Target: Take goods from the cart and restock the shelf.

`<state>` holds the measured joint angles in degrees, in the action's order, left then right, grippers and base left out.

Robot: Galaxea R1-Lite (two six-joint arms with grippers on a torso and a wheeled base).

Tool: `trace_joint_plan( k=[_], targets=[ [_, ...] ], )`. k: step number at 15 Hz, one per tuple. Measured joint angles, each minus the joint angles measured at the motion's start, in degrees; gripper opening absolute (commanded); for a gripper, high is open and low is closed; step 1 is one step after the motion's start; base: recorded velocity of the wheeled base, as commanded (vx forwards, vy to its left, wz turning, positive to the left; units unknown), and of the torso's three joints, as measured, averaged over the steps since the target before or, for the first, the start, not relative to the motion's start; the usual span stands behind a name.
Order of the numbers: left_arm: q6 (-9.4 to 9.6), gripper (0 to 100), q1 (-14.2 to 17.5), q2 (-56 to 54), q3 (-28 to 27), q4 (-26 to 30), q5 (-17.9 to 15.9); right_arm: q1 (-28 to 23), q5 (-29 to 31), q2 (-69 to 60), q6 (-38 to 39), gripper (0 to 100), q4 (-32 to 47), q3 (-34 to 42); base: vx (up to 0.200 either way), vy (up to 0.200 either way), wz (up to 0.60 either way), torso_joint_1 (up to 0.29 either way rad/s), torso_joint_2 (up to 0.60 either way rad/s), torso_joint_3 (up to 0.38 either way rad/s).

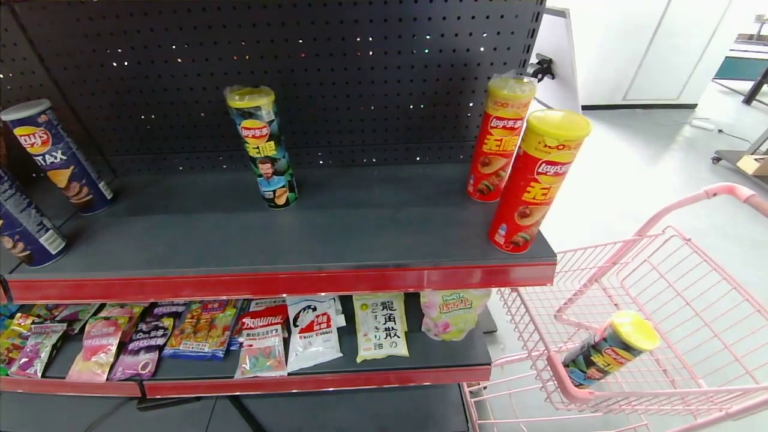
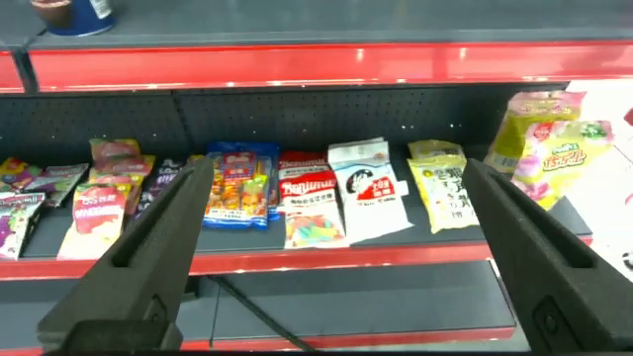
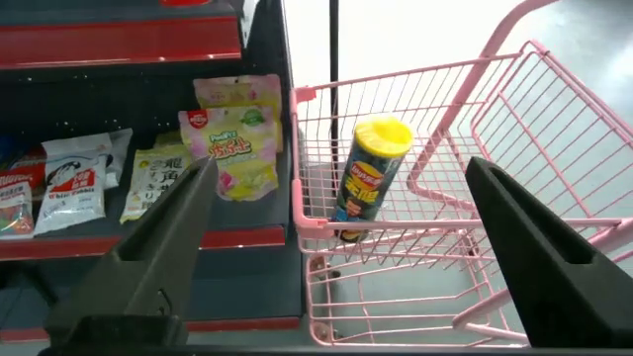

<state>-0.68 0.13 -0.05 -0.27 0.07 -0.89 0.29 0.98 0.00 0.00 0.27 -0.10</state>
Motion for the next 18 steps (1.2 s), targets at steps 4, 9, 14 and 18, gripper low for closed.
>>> trace_joint_plan(
  k=[4,9,14,18],
  targets=[
    [0.02,100,0.0,0.0,0.0,0.0,-0.01,-0.09,-0.05,0.0,0.0,100,0.02,0.0,0.0,0.0,-0.6,0.004,0.0,0.004],
    [0.0,100,0.0,0.0,0.0,0.02,0.0,-0.05,-0.02,0.0,0.0,100,0.0,0.0,0.0,0.0,-0.6,0.003,0.0,0.003],
    [-0.02,100,-0.02,0.0,0.0,0.02,0.0,-0.09,-0.02,0.0,0.1,100,0.0,0.0,0.0,0.0,0.0,0.0,0.0,0.0],
    [-0.07,100,-0.04,0.0,0.0,0.06,0.0,-0.16,0.0,0.0,0.35,100,0.0,0.0,0.0,0.0,0.0,-0.11,0.28,0.166]
  ],
)
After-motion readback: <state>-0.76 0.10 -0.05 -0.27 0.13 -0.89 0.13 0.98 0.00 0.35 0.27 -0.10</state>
